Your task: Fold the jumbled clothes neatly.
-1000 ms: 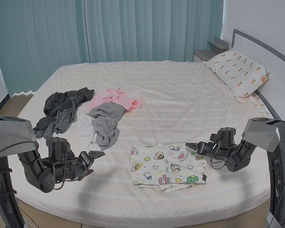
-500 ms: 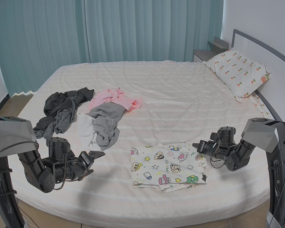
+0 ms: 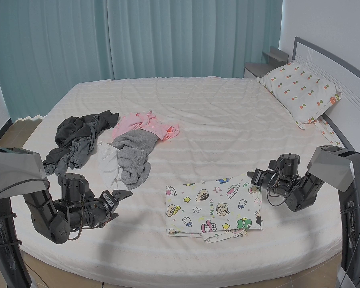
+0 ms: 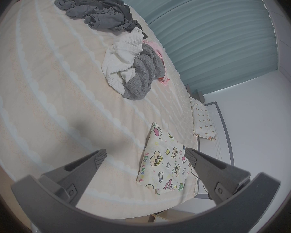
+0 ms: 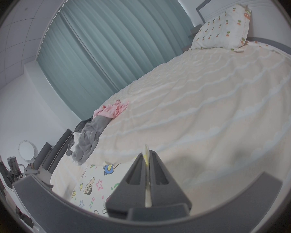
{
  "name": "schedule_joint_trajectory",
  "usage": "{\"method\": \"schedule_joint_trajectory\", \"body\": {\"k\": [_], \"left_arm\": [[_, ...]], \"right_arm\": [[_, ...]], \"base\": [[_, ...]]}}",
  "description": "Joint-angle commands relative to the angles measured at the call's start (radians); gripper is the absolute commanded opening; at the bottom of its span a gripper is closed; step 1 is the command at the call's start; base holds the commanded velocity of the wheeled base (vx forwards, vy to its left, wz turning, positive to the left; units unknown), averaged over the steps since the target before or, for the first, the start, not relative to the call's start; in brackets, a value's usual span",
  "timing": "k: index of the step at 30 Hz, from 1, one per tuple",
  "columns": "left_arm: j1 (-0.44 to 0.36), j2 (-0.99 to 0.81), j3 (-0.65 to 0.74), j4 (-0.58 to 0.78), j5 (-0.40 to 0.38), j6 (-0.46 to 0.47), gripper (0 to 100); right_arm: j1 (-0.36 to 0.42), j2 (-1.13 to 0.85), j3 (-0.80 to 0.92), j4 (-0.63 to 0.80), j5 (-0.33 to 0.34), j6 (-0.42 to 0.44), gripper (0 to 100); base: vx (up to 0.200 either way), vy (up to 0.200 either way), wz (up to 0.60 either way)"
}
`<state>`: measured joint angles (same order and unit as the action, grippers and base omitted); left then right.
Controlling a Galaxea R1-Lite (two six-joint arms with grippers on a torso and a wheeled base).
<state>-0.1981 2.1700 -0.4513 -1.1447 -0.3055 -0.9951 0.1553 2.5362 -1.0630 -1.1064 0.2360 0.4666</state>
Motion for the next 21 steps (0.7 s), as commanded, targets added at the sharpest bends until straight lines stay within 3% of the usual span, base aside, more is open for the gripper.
{"method": "schedule_joint_trajectory", "body": {"k": [1,9,10,17,21], "left_arm": [[0.0,0.005,0.005,-0.004,0.0,0.0,100],[0.0,0.005,0.005,-0.004,-0.001,0.0,100],[0.0,0.005,0.005,-0.004,-0.001,0.0,100],[0.0,0.005,0.005,-0.004,-0.003,0.0,100],[-0.012,0.014,0.003,-0.004,-0.004,0.038,100]], "right_arm": [[-0.003,-0.002,-0.018,0.003,-0.003,0.0,0],[-0.003,0.004,-0.015,0.008,-0.001,-0.005,0],[-0.003,0.004,-0.015,0.013,-0.003,-0.005,100],[-0.042,-0.007,0.044,-0.001,-0.001,-0.003,100],[-0.059,-0.051,0.199,-0.098,0.002,0.035,100]], "base": [[0.0,0.0,0.0],[0.0,0.0,0.0],[0.0,0.0,0.0],[0.0,0.0,0.0],[0.0,0.0,0.0]]}}
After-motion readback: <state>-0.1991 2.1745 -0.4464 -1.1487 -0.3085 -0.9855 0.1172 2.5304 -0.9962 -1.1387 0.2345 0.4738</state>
